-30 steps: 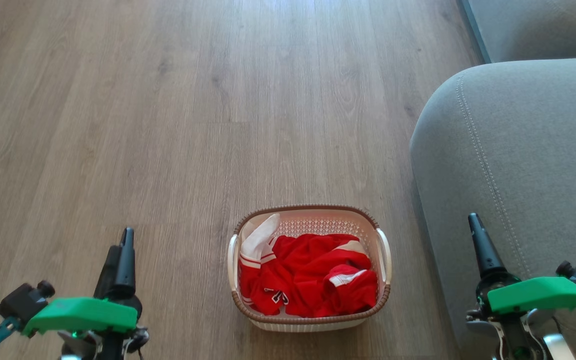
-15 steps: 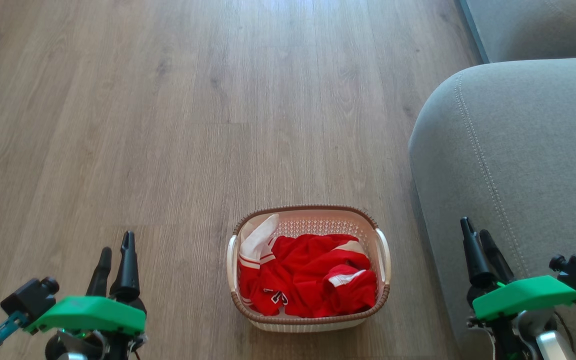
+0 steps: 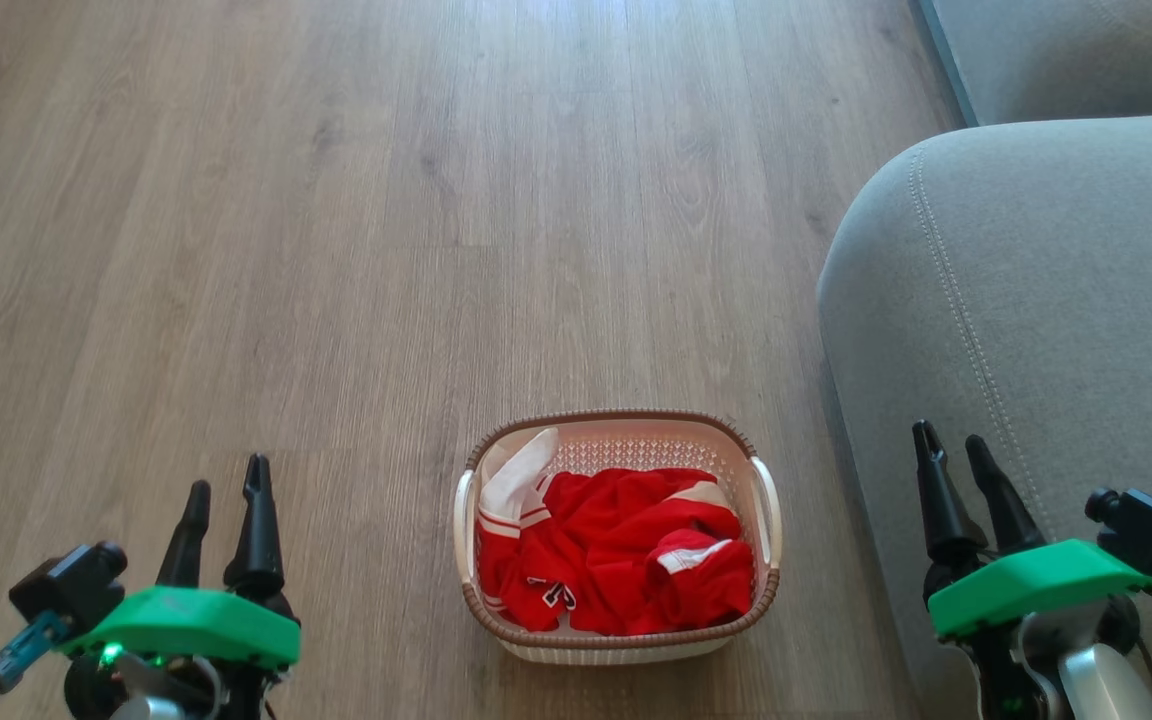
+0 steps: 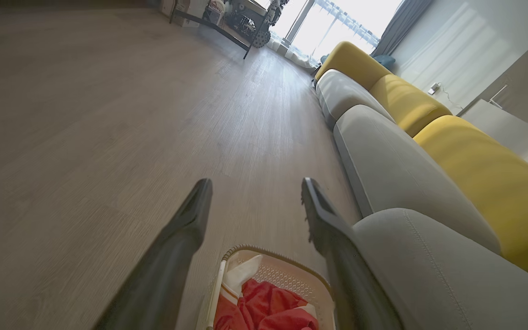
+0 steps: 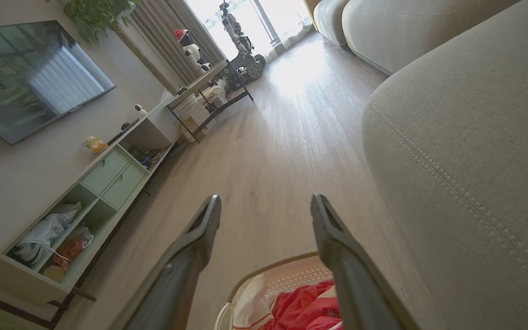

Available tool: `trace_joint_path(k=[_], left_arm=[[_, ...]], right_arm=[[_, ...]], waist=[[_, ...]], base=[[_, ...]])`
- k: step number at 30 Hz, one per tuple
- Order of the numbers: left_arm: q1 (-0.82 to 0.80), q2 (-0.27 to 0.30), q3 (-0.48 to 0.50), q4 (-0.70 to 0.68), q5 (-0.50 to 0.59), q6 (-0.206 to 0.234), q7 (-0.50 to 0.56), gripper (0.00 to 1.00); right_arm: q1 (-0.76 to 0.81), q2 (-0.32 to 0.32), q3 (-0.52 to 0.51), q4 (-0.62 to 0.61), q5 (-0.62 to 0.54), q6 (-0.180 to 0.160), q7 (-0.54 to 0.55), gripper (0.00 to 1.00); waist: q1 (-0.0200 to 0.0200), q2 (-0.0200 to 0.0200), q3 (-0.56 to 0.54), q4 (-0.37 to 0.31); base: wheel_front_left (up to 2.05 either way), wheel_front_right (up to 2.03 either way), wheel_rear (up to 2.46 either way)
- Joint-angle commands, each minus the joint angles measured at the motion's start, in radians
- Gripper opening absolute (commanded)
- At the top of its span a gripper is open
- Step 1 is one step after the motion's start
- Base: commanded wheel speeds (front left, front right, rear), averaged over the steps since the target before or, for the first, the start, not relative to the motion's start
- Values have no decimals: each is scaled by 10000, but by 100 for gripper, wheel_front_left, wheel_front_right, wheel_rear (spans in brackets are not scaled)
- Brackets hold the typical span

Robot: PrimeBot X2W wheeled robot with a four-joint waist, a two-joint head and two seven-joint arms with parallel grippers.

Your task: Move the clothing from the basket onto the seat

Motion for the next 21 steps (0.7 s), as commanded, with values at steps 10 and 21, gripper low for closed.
trace_joint_path(k=[10, 21], left_arm=[[-369, 301, 23, -775, 1246, 50, -396, 100], [-346, 388, -134, -1010, 2431, 120, -718, 100]], right_arm=[[-542, 48, 13, -576, -1618, 62, -393, 100], [-593, 129, 37, -757, -3049, 70, -678, 100]], waist=[[0, 0, -14, -7], [0, 0, -30, -36]], base=[[0, 0, 0], [0, 0, 0]])
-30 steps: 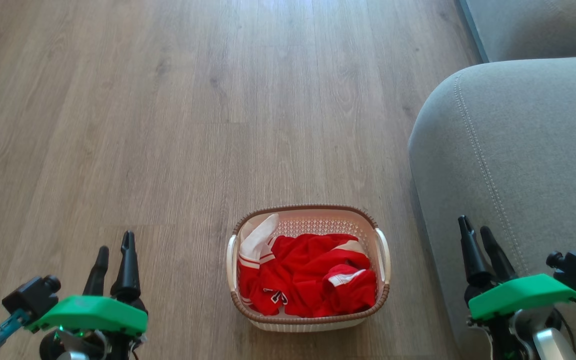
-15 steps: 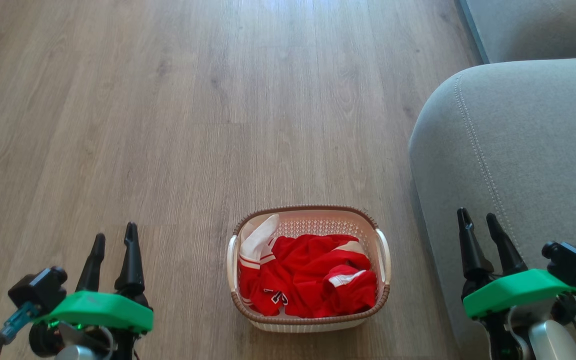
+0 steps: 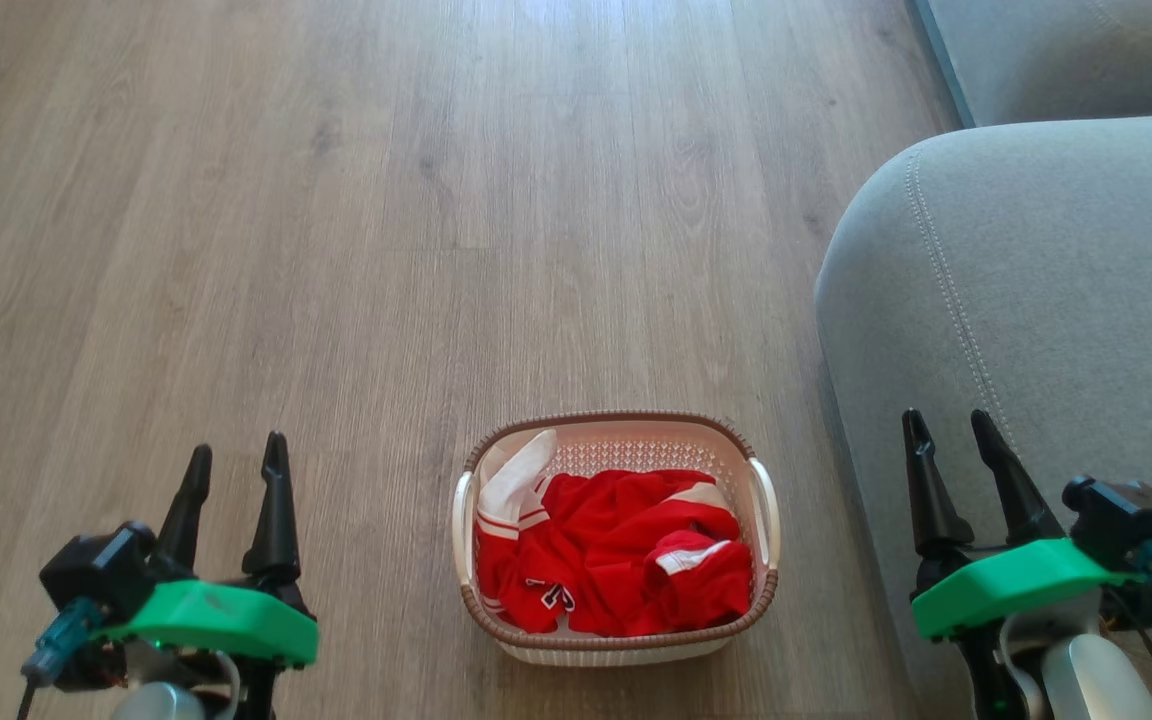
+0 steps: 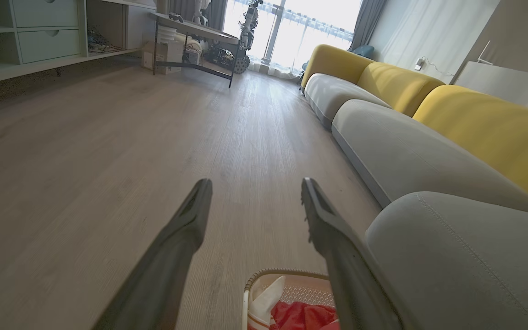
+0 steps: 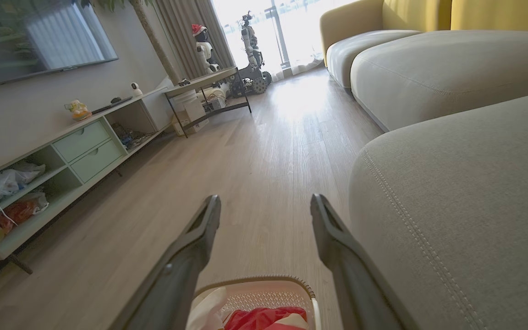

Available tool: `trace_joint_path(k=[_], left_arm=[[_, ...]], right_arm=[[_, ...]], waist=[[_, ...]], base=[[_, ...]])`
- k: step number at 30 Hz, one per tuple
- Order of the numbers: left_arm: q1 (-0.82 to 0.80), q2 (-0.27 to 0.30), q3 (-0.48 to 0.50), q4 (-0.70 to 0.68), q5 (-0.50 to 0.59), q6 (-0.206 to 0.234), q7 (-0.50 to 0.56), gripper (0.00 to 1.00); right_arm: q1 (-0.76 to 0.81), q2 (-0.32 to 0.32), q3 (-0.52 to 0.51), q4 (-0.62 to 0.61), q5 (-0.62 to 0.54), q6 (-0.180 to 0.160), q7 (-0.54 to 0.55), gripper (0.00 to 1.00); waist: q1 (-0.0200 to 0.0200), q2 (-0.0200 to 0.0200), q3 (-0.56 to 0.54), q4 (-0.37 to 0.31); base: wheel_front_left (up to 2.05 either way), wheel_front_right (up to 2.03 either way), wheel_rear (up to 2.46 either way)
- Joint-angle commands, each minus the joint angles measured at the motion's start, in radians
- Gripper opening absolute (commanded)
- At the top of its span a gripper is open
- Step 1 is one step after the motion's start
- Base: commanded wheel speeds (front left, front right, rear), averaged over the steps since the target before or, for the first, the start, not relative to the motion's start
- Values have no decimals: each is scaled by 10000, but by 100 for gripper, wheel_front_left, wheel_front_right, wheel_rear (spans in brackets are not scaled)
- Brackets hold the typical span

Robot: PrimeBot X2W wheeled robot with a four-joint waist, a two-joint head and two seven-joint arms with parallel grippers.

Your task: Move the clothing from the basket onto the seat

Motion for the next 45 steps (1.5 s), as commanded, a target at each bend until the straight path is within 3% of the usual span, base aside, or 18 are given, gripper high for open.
trace_joint_path(k=[1, 21, 45], left_arm=[[-348, 216, 205, -458, 353, 32, -170, 100], [-372, 325, 7, -706, 2493, 164, -743, 100], [-357, 277, 61, -653, 2407, 128, -743, 100]], right_arm=[[-592, -22, 196, -431, -347, 69, -160, 100], [-693, -95, 419, -714, -2519, 83, -610, 100], [-663, -70, 423, -677, -2474, 83, -472, 100]], waist=[[0, 0, -3, -2], [0, 0, 1, 10], [0, 0, 13, -36]], base=[[0, 0, 0], [0, 0, 0], [0, 0, 0]])
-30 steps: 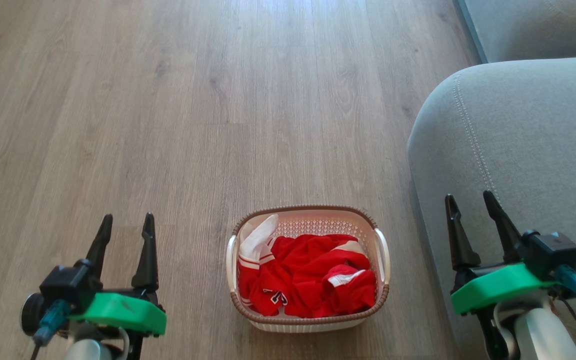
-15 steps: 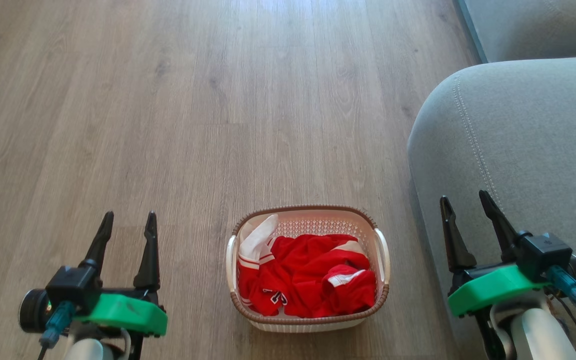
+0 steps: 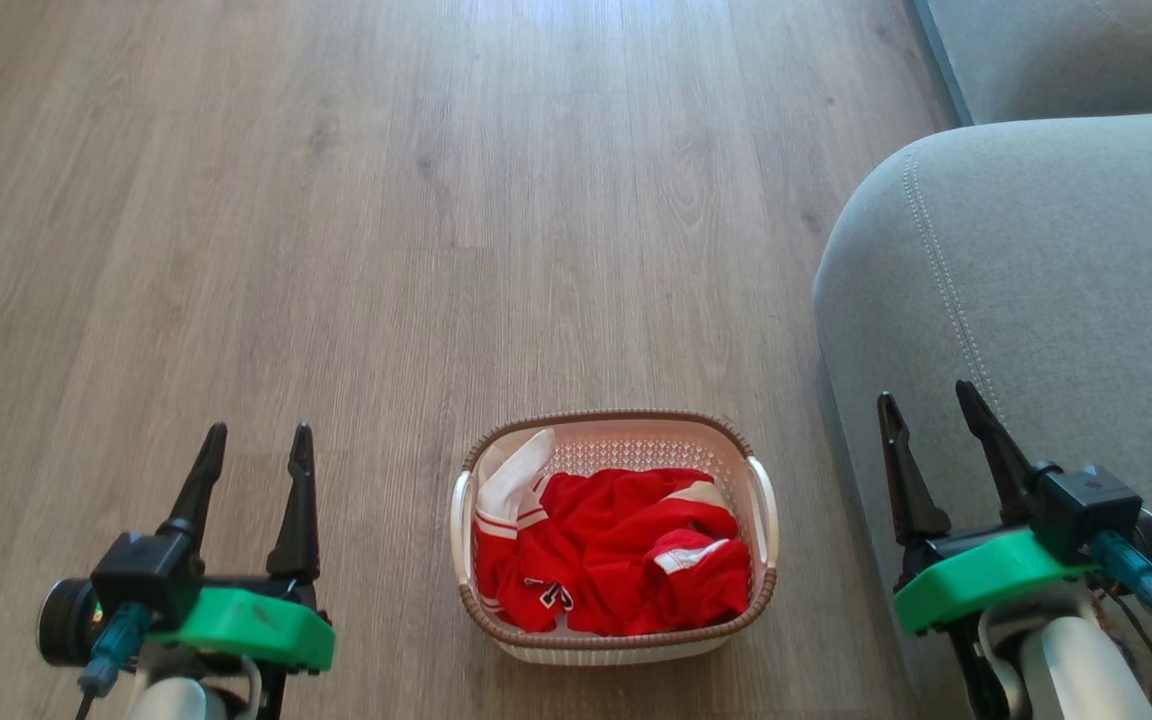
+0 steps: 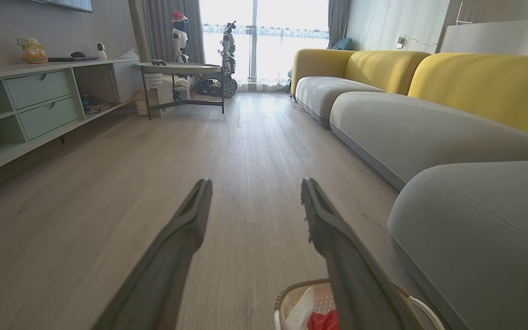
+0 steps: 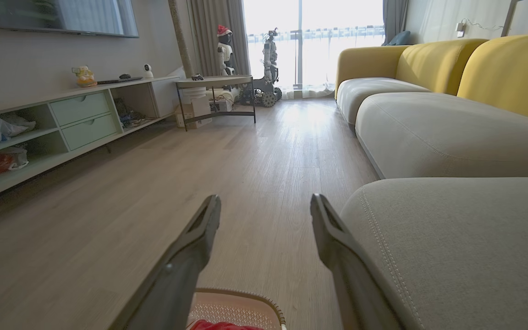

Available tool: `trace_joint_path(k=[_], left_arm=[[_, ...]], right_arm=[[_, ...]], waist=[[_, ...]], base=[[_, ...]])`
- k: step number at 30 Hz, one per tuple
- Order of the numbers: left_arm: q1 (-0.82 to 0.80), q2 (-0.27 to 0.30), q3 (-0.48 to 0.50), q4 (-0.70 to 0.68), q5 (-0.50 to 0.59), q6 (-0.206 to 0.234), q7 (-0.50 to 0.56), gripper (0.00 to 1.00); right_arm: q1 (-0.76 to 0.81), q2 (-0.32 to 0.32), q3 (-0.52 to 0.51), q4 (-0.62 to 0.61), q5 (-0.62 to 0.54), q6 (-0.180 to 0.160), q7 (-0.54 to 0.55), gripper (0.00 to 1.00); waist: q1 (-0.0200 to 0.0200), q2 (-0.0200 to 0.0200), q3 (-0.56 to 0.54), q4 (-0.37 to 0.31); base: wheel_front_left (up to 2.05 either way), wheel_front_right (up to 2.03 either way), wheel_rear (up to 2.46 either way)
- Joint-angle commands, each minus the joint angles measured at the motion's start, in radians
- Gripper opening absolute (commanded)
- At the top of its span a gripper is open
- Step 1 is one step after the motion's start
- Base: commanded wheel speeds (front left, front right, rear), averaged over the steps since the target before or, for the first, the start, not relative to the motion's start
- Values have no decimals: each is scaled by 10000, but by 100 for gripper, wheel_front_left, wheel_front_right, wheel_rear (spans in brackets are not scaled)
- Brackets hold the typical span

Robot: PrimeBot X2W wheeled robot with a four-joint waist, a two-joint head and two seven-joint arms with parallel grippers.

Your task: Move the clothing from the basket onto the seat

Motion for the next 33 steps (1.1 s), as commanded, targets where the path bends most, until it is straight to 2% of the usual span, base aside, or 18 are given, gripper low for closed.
trace_joint_path(k=[1, 13, 33], left_arm=[[-359, 158, 352, -343, -1, 20, -124, 100], [-415, 140, 342, -359, 5, 26, -124, 100], [-1235, 195, 235, -269, -82, -194, -124, 100]], right_arm=[[-461, -66, 248, -361, -11, 73, 3, 100], [-551, -49, 364, -368, -17, 73, -15, 100], [-1208, 20, 263, -473, -221, 73, -146, 100]], waist=[[0, 0, 4, -13], [0, 0, 210, -221], [0, 0, 1868, -693]], base=[[0, 0, 0], [0, 0, 0], [0, 0, 0]])
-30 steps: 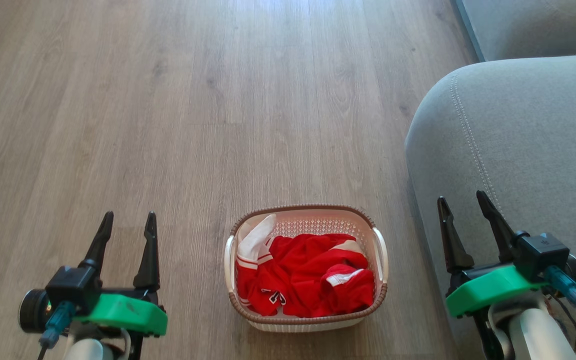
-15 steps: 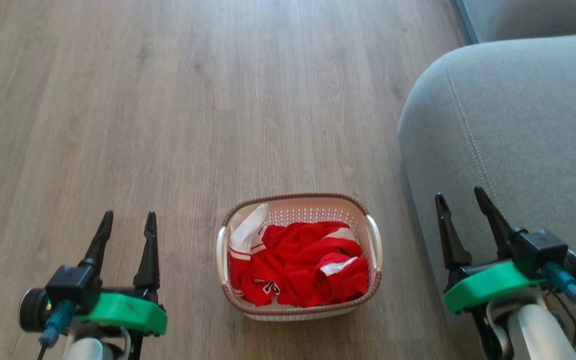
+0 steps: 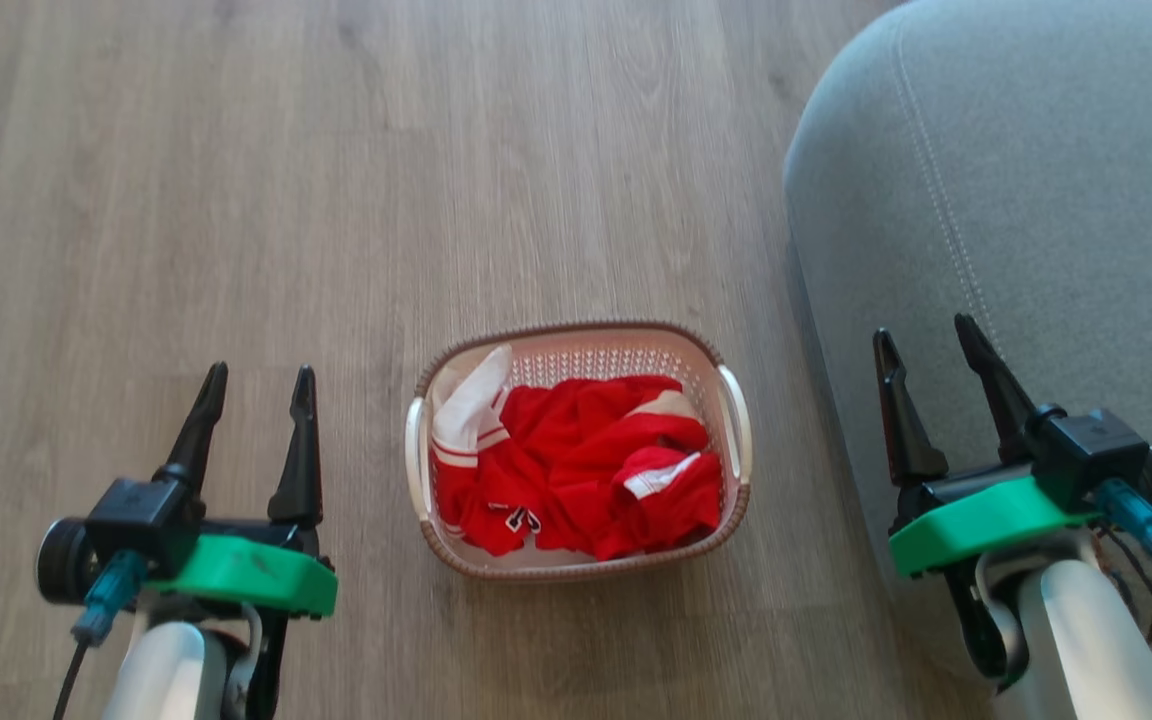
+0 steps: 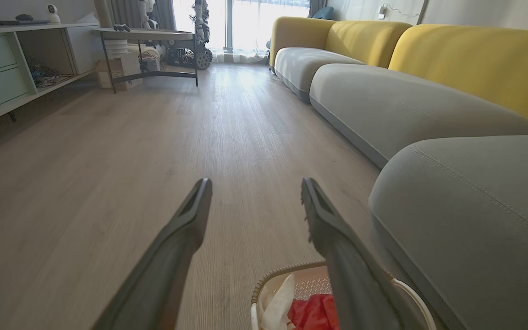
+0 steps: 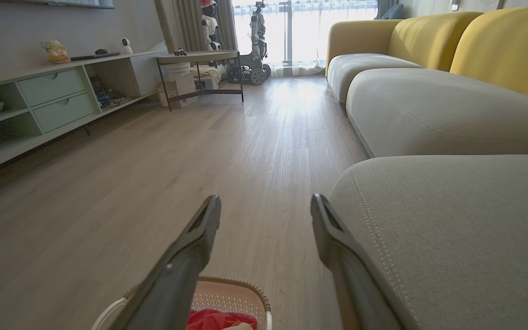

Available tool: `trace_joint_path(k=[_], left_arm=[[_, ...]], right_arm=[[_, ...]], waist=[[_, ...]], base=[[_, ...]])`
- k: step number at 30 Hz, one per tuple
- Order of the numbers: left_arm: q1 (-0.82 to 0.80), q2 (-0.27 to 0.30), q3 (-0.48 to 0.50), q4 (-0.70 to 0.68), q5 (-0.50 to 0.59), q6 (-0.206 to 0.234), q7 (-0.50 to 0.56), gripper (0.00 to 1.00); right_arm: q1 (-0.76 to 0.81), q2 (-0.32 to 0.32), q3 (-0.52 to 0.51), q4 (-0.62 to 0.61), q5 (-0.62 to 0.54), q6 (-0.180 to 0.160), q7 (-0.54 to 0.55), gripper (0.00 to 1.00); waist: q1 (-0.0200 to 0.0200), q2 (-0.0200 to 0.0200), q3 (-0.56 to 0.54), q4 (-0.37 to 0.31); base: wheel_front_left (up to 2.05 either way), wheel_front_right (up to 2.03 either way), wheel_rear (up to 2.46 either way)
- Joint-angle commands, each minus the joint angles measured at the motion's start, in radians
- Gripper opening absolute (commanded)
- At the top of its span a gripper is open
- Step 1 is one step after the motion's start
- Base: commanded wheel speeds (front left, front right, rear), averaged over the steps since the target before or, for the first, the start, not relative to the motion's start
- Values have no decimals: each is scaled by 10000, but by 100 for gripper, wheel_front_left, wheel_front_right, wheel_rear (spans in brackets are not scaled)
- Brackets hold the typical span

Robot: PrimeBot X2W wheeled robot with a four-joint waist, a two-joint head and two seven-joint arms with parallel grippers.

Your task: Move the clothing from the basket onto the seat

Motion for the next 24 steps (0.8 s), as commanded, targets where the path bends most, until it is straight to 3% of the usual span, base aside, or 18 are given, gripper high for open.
trace_joint_path(k=[1, 24], left_arm=[[-484, 195, 267, -274, -47, -34, -124, 100], [-2938, 48, -551, 1639, 117, -744, -124, 100]], right_arm=[[-406, 14, 158, -366, -101, 73, -133, 100], [-1262, 140, -122, -765, -228, 73, -284, 100]], waist=[[0, 0, 257, -75], [0, 0, 2808, -616]], base=[[0, 0, 0], [0, 0, 0]])
